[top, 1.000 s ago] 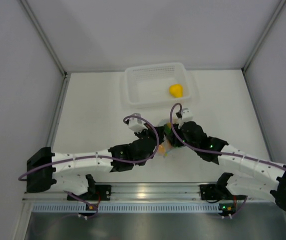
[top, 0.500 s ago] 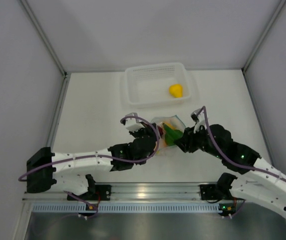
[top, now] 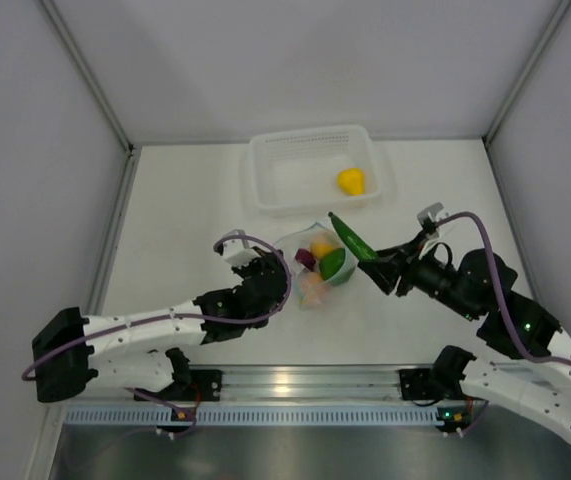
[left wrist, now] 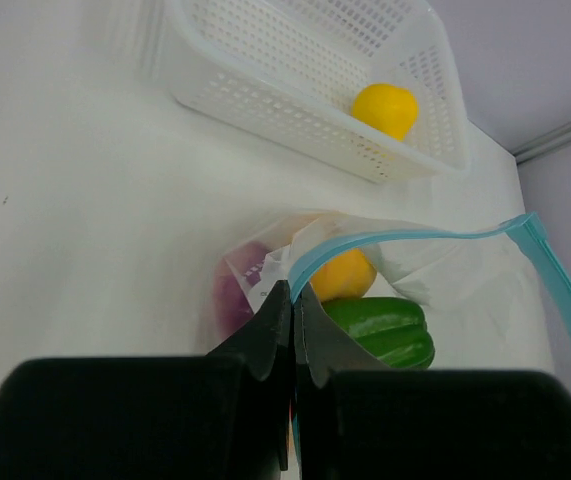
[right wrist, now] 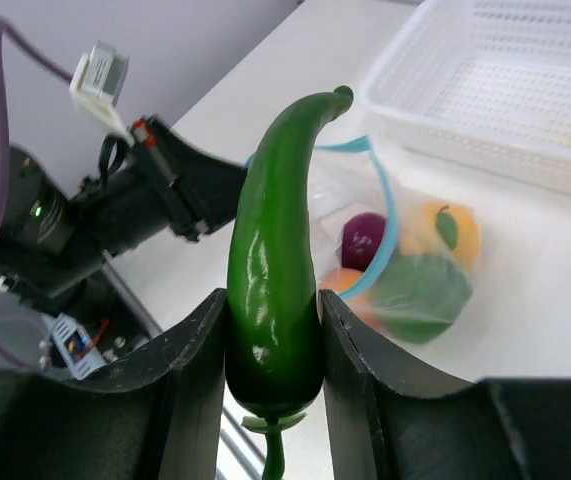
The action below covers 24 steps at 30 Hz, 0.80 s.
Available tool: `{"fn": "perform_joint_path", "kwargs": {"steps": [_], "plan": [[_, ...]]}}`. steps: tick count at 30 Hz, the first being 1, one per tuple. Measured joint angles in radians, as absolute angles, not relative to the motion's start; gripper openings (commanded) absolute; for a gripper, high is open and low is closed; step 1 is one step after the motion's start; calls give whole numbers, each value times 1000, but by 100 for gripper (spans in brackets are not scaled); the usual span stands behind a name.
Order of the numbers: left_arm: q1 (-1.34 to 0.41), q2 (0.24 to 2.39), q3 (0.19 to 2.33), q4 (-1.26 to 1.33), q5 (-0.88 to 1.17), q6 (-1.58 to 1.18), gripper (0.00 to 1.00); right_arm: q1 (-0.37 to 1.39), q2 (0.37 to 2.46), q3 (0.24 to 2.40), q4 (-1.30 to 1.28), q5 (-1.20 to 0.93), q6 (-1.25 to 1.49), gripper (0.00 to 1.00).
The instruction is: Open the zip-top bag and remove the fake food
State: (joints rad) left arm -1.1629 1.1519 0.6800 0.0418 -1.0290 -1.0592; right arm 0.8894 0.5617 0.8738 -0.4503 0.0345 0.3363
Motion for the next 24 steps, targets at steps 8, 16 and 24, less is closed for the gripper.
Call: {"fn": "perform_joint_path", "kwargs": {"steps": [8,16,24], "plan": [[-1157,1061,585,29,-987,-1102,0,834,846,1009,-321,226,281,15],[-1157,1016,564,29,-950,-1101,0,509,1441,1335,-298,129,269,14],[-1156,1019,565,29,-907,-1096,0,435,1971,1778,-352,90,226,30]]}}
